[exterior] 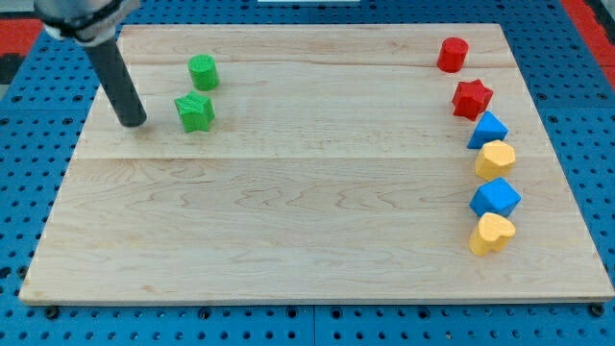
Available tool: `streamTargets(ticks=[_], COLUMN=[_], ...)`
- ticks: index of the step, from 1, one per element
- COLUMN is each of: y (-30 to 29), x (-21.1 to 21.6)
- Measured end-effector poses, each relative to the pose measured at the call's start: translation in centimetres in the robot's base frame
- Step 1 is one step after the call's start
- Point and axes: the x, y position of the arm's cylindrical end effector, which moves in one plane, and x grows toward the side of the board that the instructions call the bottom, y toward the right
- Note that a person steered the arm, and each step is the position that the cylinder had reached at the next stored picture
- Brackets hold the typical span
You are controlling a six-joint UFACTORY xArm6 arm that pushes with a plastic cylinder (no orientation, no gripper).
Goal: Put the green star to the bottom of the red circle
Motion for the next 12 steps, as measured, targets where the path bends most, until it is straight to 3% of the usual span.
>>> streamTargets(ticks=[1, 2, 3, 5, 8, 9, 10, 11, 12], y=[8.2, 16.7, 17.1, 25.0, 27.4, 26.1, 21.1, 22.1, 31.4], x=[0.8, 4.7, 4.7, -0.8, -1.8, 1.5, -1.1, -4.0, -3.8])
